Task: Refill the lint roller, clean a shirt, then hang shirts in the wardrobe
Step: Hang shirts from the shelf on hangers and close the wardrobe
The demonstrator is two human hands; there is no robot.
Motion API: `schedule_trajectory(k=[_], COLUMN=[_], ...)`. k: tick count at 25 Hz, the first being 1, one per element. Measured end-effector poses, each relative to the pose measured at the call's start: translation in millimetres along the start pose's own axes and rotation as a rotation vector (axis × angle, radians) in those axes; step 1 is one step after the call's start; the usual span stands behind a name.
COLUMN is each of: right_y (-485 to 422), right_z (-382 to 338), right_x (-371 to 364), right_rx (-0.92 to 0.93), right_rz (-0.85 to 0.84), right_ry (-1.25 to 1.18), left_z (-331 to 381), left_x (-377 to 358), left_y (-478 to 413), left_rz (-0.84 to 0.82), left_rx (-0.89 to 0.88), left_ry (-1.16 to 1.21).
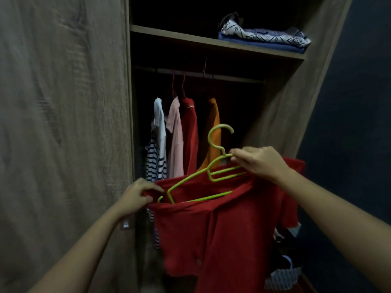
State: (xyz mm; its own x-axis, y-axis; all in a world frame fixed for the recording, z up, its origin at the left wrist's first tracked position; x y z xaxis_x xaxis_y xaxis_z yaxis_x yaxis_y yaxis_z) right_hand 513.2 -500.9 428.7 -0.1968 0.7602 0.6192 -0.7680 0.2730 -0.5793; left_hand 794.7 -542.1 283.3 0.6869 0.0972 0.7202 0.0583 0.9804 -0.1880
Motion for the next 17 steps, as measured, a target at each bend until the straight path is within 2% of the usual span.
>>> schedule_trajectory(k=[3,6,8,11,14,17], right_y=[2,9,16,18,27,57], right_z=[-9,3,9,13,31,47], right_x=[-21,-27,-18,-11,-17,-31], right_rx=[-0.182,-0.395,-0.423,-0.440,-0.552,-0.640], right_rz=[-0.044,-0.059,-0.015,0.021,-0.076,-0.160], right_ry=[-0.039,-0.227,-0.299,-0.369,-0.384,-0.640], left_z=[58,100,92,86,77,62], left_x=[21,22,35,34,59,92], left_y=[-6,4,1,-4,-11,-16], left_rz=[0.241,0.289,0.375,0.309,0.364,0.377], left_rx=[-0.030,-0.209,-0.191,-0.172,-0.133,-0.098], left_ry=[-0.035,-0.038,-0.108,-0.171,-0.086,0.046])
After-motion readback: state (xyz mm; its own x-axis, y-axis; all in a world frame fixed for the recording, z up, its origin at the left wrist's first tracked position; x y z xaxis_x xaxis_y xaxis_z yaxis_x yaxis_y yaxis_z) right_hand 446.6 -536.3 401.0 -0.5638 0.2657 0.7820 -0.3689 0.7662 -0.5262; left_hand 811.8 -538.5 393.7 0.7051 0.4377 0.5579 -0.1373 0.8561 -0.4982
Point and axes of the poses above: each hand's wrist, its own y-axis away from the middle knuckle, its own x-axis out of the back of the hand, z = x × y, the point moved 9 cm from there along -y, towards the middle knuckle, and after that the axes turned 14 degrees about x, right-handed, at the moved point
